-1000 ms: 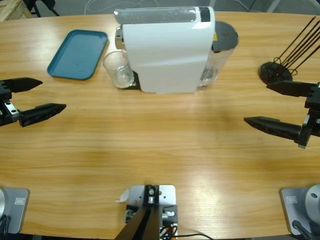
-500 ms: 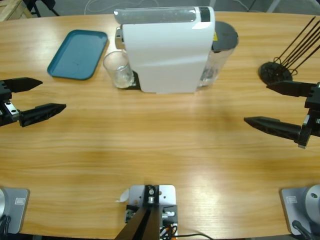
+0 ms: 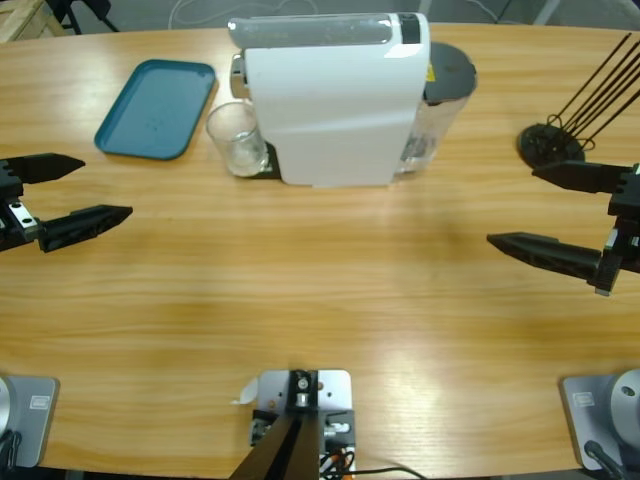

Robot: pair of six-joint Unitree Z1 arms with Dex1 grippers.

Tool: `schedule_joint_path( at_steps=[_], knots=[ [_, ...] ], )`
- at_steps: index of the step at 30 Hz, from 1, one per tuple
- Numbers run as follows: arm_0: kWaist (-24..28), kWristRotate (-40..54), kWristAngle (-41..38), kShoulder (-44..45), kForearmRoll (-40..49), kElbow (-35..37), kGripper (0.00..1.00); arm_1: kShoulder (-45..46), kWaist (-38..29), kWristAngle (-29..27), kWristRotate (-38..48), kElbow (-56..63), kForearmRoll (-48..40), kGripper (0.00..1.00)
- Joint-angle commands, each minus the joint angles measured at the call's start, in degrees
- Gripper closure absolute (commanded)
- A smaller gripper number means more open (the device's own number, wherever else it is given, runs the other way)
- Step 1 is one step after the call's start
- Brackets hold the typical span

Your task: Pour coffee

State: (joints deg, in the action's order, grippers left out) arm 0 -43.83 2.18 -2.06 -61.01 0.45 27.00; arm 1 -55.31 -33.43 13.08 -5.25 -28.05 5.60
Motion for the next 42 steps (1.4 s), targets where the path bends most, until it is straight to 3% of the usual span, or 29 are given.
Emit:
schedule_joint_path(
  at_steps=[1,9,28,42],
  knots=[
    [-0.73,0.80,0.46,-1.59,-0.80,-2.12,0.004,-1.52,-0.68,-0.77,0.59,1.90,-0.59,0.000],
    [-0.73,1.03,0.78,-5.21,-1.06,0.43,0.004,-1.59,-0.68,-0.86,0.59,1.95,-0.68,0.000],
    [0.78,-0.13,0.16,-32.07,-31.72,0.95,0.009,-3.63,-0.69,-0.84,0.59,1.51,-0.77,0.000],
    [3.93,0.28,-8.26,-39.49,-39.73,1.90,0.013,-4.31,-0.69,-0.84,0.68,1.33,-0.68,0.000]
  ],
)
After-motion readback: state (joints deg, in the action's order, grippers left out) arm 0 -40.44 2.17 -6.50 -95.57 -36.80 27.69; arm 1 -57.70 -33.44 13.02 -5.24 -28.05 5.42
